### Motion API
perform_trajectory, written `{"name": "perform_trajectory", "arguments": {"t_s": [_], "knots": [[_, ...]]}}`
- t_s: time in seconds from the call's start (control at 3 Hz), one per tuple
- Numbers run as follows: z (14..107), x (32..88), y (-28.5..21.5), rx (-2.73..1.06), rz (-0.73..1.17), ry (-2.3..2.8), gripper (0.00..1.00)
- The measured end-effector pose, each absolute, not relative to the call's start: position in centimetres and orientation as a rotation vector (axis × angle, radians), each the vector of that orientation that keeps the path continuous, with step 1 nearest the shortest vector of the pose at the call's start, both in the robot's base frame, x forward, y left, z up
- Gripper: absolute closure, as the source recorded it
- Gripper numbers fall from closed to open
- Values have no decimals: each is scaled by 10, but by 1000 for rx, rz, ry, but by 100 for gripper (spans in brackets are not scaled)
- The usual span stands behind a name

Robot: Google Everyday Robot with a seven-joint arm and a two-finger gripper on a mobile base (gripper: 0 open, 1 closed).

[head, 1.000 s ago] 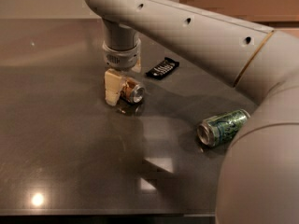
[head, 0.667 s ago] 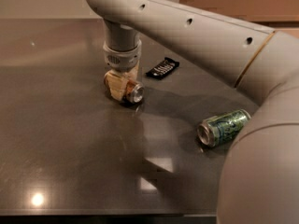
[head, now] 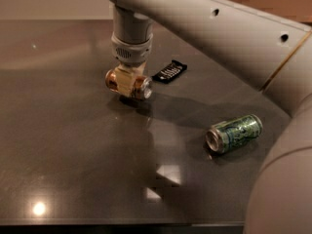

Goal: Pick orange can

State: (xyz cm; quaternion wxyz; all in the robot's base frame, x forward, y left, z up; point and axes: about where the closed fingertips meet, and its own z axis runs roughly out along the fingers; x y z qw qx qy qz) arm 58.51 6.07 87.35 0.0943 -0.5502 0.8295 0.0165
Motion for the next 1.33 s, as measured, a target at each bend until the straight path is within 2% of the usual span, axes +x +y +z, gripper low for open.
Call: {"name": "perform_trajectory", "arguments": {"t_s": [0.33,1.0,1.33], "knots": [[909,575,55,-1682,72,2361,100],[969,559,54,-1792,129,2170,100],[969,559,54,-1792,129,2170,100]]}}
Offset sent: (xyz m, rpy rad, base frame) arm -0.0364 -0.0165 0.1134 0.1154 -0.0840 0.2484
